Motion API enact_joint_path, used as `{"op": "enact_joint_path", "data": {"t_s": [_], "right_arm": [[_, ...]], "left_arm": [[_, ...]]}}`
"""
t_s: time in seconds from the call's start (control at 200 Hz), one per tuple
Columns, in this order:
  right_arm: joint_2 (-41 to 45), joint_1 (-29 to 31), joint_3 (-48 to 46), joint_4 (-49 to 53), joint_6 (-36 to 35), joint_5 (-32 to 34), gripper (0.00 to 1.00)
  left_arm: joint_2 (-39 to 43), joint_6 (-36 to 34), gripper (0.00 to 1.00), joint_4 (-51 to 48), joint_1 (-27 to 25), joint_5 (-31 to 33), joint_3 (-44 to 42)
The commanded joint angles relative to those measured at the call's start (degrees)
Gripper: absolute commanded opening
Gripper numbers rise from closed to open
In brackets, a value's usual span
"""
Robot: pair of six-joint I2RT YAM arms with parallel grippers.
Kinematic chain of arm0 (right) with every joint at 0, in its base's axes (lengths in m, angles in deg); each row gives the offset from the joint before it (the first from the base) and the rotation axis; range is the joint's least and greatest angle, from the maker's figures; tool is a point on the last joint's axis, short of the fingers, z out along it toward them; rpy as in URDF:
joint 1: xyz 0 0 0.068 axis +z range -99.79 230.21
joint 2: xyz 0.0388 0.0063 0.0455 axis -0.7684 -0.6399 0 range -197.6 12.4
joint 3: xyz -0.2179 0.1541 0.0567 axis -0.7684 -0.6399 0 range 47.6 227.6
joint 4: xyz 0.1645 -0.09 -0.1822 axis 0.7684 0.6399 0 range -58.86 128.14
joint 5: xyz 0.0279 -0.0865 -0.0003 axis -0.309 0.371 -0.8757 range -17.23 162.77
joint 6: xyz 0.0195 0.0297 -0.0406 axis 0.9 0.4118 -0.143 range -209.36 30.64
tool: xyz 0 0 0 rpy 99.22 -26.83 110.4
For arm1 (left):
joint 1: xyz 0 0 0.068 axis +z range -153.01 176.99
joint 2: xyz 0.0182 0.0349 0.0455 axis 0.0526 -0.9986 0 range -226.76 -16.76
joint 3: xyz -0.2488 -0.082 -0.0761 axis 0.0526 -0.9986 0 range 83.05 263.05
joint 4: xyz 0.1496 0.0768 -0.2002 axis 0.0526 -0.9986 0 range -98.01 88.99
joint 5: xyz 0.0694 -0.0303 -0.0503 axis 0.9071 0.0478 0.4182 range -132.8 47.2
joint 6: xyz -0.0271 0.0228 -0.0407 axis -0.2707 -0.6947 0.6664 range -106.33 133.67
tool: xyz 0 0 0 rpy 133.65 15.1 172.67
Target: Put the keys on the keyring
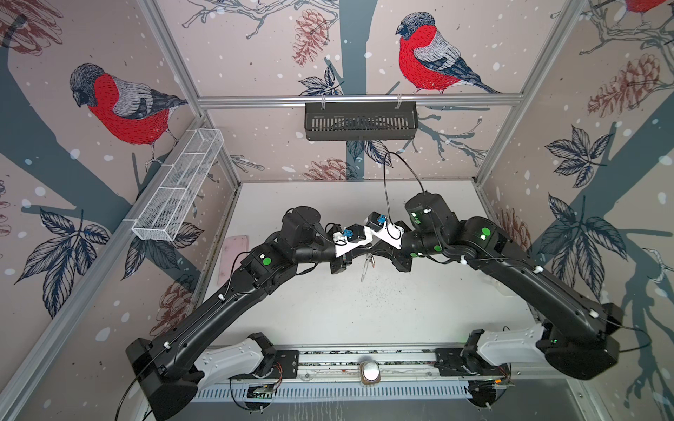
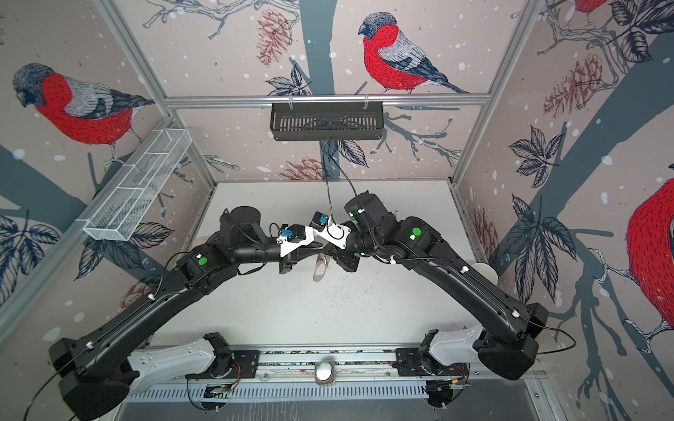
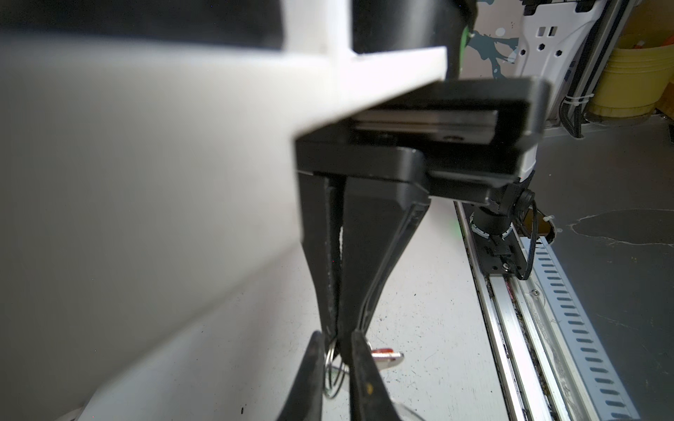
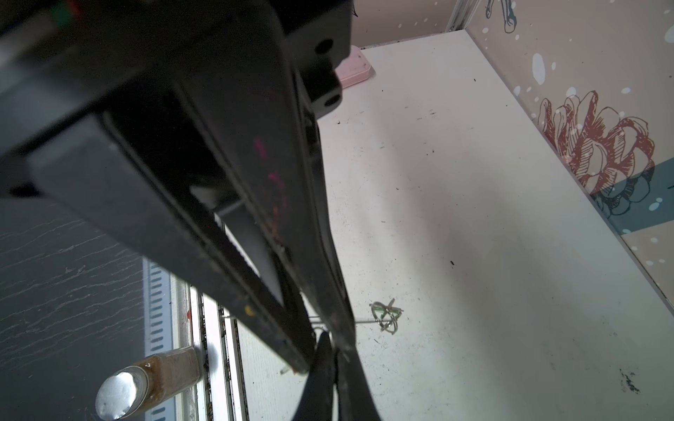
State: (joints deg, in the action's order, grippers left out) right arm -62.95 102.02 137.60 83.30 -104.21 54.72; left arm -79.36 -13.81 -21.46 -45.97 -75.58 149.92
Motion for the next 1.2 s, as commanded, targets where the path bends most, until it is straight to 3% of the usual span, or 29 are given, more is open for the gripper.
{"op": "enact_joint_path", "data": {"t_s": [0.0, 0.34, 0.545, 0.956, 1.196], "right_arm": [[0.79, 0.16, -0.35, -2.83, -0.57, -1.42, 0.00], [2.16, 0.17, -1.37, -4.42, -0.70, -1.73, 0.00], [3.32, 0.17, -3.08, -6.92, -0.22, -1.73, 0.00], [7.18, 0.22, -8.10, -13.05, 1.88, -1.09, 0.00], [8.24, 0.20, -10.87, -14.90, 3.26, -1.03, 0.18]], "left_arm": [[0.20, 0.13, 0.13, -0.25, 0.09, -0.58, -0.10], [0.35, 0.28, 0.00, 0.34, 0.07, -1.17, -0.43], [1.13, 2.13, 0.00, 4.68, 0.07, -1.65, -3.13], [6.95, 13.56, 0.00, 25.87, 0.07, -2.78, -15.10], [7.97, 16.70, 0.00, 31.79, 0.07, -2.31, -17.69]]}}
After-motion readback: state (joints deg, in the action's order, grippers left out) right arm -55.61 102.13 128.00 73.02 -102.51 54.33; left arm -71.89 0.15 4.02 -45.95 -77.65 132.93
